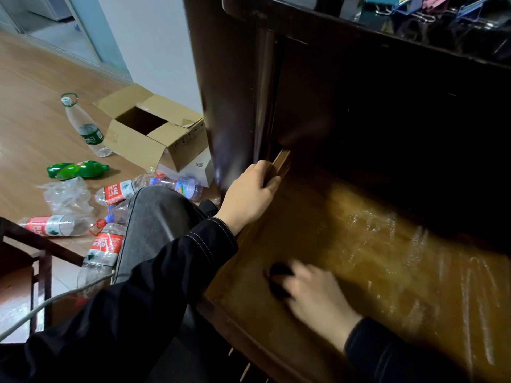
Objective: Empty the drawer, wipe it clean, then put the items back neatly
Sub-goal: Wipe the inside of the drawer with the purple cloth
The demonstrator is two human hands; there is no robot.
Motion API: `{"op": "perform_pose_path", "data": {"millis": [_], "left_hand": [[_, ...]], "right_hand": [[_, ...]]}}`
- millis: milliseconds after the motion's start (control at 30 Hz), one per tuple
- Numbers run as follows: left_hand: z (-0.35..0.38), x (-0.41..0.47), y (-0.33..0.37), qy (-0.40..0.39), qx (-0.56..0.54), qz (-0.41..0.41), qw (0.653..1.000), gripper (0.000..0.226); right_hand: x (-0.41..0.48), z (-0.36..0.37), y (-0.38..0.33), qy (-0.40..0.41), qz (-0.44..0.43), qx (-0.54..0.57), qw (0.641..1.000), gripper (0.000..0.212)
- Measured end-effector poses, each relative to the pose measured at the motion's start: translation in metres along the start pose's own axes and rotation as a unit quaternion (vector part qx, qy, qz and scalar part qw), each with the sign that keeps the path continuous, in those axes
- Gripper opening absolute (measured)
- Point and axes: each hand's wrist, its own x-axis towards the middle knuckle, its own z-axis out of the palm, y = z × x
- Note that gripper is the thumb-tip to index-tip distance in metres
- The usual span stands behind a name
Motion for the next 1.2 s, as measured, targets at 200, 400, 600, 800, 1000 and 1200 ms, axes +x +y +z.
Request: {"op": "perform_pose_path", "data": {"millis": [200, 400, 600, 800, 1000, 1200], "left_hand": [[-0.001, -0.001, 0.001, 0.000, -0.002, -0.002, 1.000, 0.036], [-0.001, 0.000, 0.002, -0.005, -0.004, -0.004, 1.000, 0.037], [-0.001, -0.001, 0.003, 0.000, -0.018, -0.009, 1.000, 0.037], [-0.002, -0.001, 0.003, -0.005, -0.024, -0.007, 1.000, 0.038], [-0.001, -0.001, 0.001, -0.001, -0.021, -0.009, 1.000, 0.037], [-0.002, -0.001, 0.002, -0.006, -0.011, -0.006, 1.000, 0.038]], "right_hand": [[0.012, -0.010, 0.024, 0.024, 0.023, -0.006, 0.999, 0.034], [0.017, -0.006, 0.027, 0.030, 0.031, -0.029, 0.999, 0.029], [0.019, -0.018, 0.034, 0.019, 0.009, -0.015, 1.000, 0.027], [0.046, -0.025, 0.072, 0.089, 0.161, -0.030, 0.982, 0.030], [-0.014, 0.001, 0.027, -0.029, -0.034, -0.008, 0.999, 0.035], [0.014, -0.025, 0.061, 0.058, 0.095, -0.031, 0.993, 0.031]]}}
